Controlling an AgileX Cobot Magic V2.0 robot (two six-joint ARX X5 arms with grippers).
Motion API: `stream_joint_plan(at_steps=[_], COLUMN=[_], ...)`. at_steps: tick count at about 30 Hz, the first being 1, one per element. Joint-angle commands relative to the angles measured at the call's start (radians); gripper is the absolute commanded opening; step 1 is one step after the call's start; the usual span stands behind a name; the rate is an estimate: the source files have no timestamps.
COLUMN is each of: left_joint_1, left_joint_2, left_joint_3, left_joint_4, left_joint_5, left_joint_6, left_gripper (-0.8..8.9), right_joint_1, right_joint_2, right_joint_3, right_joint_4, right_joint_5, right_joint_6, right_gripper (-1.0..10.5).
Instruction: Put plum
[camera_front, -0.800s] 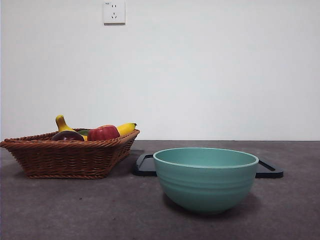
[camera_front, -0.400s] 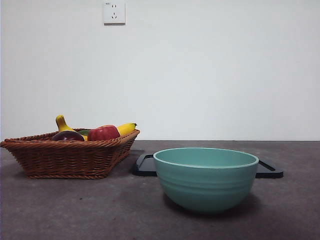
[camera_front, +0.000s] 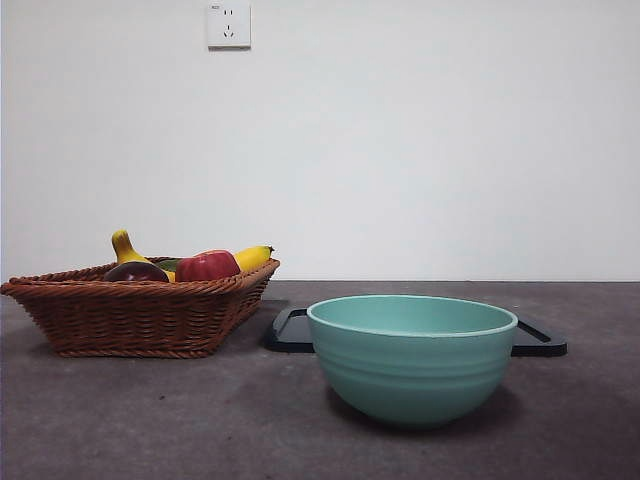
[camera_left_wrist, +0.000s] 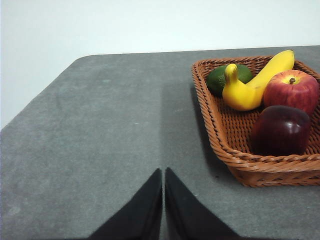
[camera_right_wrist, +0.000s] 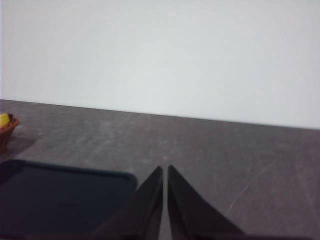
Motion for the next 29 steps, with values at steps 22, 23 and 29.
stream_joint_plan(at_steps=[22, 23, 29], left_joint_1=[0.002, 0.002, 0.002], left_joint_2=[-0.002, -0.002, -0.002], left_joint_3=[-0.021, -0.021, -0.021], left_joint_4=[-0.006, -0.006, -0.006], left_joint_5=[-0.004, -0.004, -0.004], left_joint_6=[-0.006, -0.006, -0.006], left_gripper=[0.07, 0.07, 0.07], right_joint_1=[-0.002, -0.002, -0.002], right_joint_2=[-0.029, -0.029, -0.029], right_joint_3=[-0.086, -0.086, -0.086], right_joint_4=[-0.171, -0.166, -0.146], right_joint_5=[0.082, 0.082, 0.082], right_joint_6=[0.054, 0.053, 0.053], right_gripper=[0.1, 0.1, 0.1])
